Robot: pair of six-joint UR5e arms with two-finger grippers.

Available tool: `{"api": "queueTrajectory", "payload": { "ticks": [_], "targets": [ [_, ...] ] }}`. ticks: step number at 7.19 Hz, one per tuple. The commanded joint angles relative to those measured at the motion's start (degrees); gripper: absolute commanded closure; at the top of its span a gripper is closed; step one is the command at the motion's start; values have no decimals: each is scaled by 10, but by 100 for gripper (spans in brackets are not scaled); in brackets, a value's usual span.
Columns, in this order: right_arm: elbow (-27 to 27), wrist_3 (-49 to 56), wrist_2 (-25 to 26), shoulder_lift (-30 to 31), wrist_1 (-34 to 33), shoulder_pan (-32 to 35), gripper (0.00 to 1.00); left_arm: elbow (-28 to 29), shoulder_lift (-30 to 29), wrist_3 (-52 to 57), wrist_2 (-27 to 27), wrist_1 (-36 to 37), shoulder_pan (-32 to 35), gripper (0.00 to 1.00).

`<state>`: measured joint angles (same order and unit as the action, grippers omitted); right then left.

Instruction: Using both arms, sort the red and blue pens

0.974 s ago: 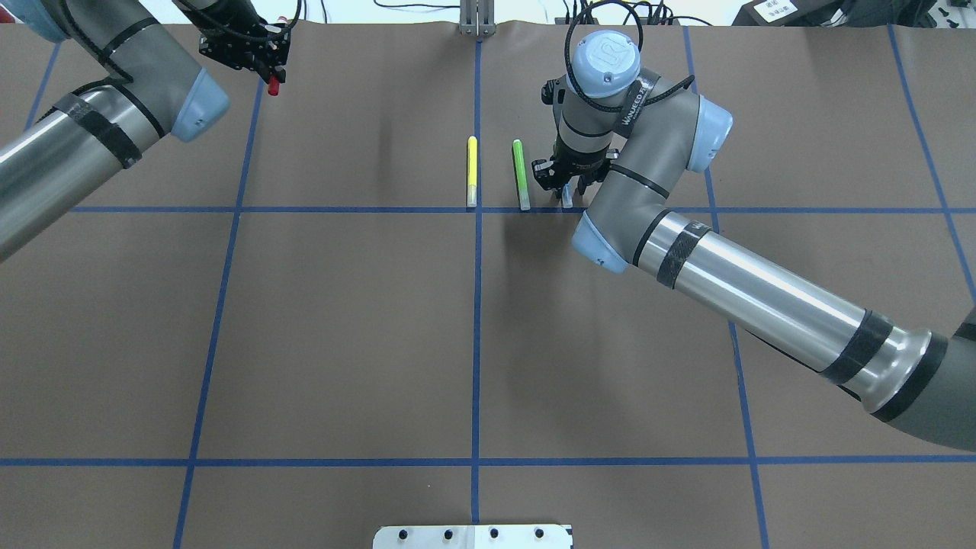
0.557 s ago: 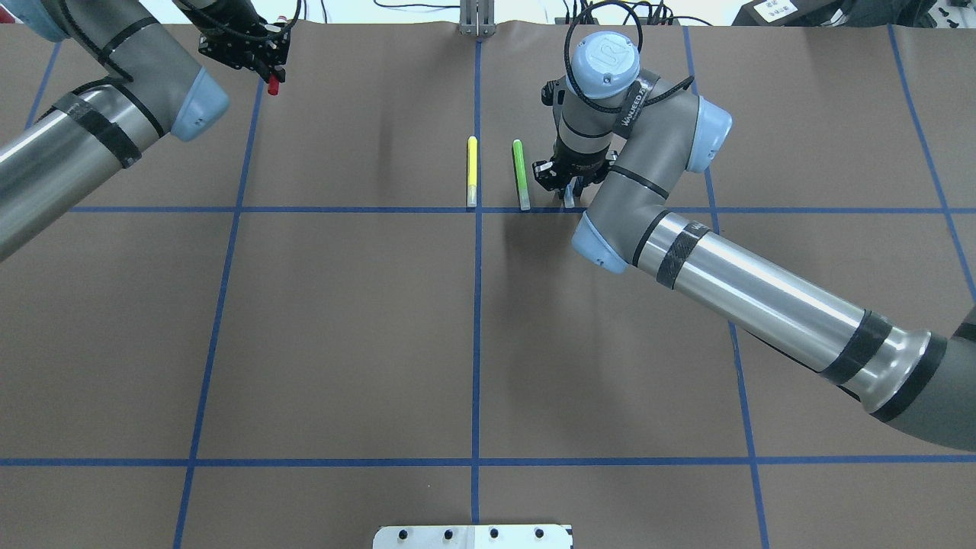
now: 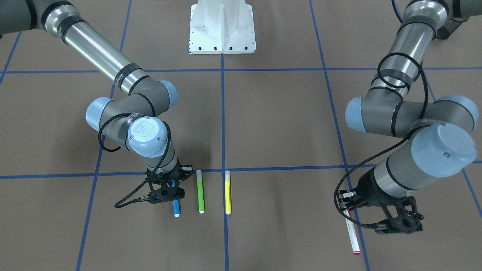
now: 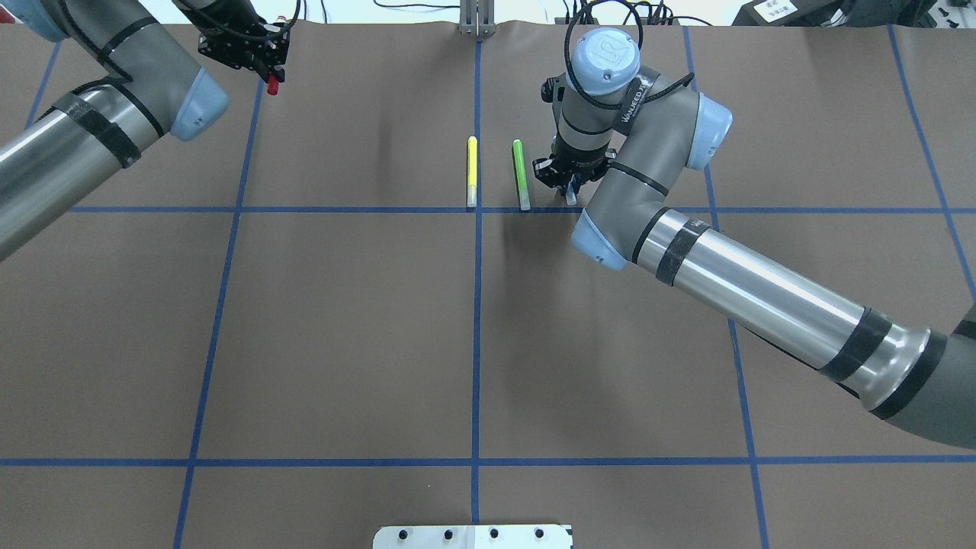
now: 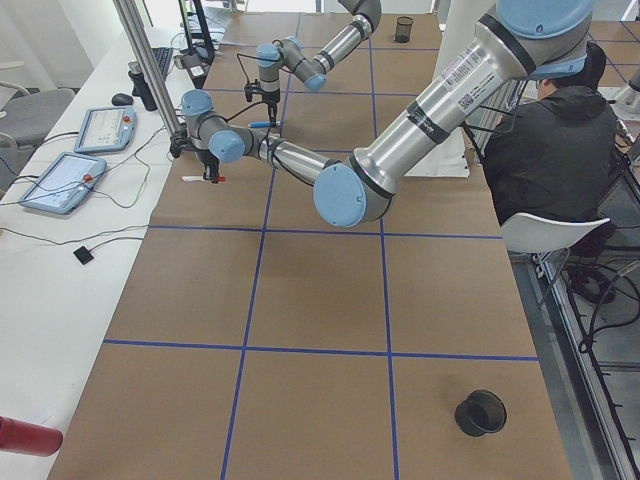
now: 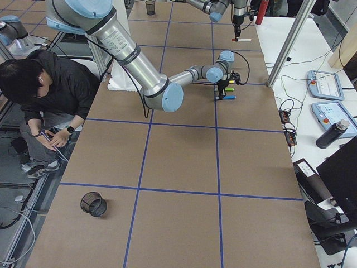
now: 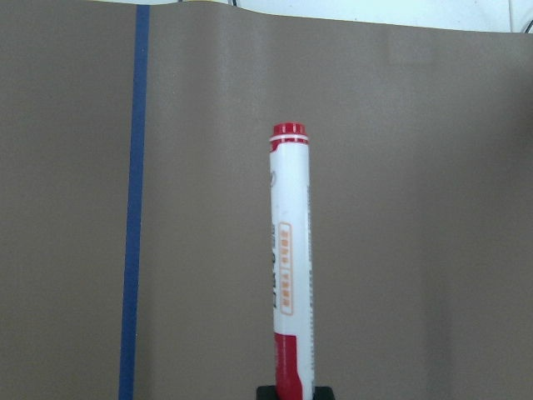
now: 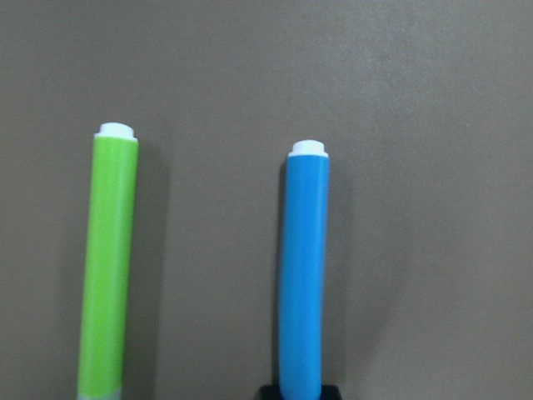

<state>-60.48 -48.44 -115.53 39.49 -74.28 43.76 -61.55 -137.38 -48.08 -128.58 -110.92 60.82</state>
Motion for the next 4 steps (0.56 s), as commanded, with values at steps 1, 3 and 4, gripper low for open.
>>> {"api": "queueTrajectory", "payload": {
  "ticks": [1, 3, 4],
  "targets": [
    [-9, 1, -20, -14, -4, 24, 100, 1, 0, 0, 1, -1, 0, 100],
    [-18, 6, -29, -19, -35, 45, 100, 1, 0, 0, 0, -2, 7, 100],
    [-41, 34, -29, -11, -87, 66, 100, -6, 11, 3, -6, -1, 20, 100]
  ]
}}
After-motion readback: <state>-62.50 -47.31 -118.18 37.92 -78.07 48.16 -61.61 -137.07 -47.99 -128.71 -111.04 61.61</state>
